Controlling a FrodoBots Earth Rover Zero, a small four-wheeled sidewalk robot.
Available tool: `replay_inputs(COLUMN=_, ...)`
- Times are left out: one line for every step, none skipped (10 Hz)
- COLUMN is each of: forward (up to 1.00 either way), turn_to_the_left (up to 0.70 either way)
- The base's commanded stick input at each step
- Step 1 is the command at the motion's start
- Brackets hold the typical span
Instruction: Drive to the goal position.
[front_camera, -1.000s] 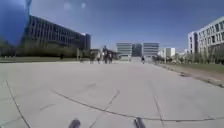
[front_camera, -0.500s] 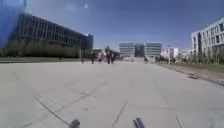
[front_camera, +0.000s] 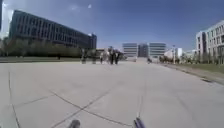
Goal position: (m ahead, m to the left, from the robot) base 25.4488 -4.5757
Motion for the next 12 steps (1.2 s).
replay_inputs(forward=1.0, turn_to_the_left=-0.4)
replay_inputs(forward=1.0, turn_to_the_left=-0.4)
replay_inputs(forward=1.0, turn_to_the_left=-0.4)
replay_inputs(forward=1.0, turn_to_the_left=-0.4)
replay_inputs(forward=1.0, turn_to_the_left=-0.4)
replay_inputs(forward=1.0, turn_to_the_left=-0.4)
replay_inputs(forward=1.0, turn_to_the_left=-0.29)
replay_inputs(forward=1.0, turn_to_the_left=-0.12)
replay_inputs(forward=1.0, turn_to_the_left=0.0)
replay_inputs(forward=1.0, turn_to_the_left=0.0)
replay_inputs(forward=1.0, turn_to_the_left=0.0)
replay_inputs(forward=1.0, turn_to_the_left=0.0)
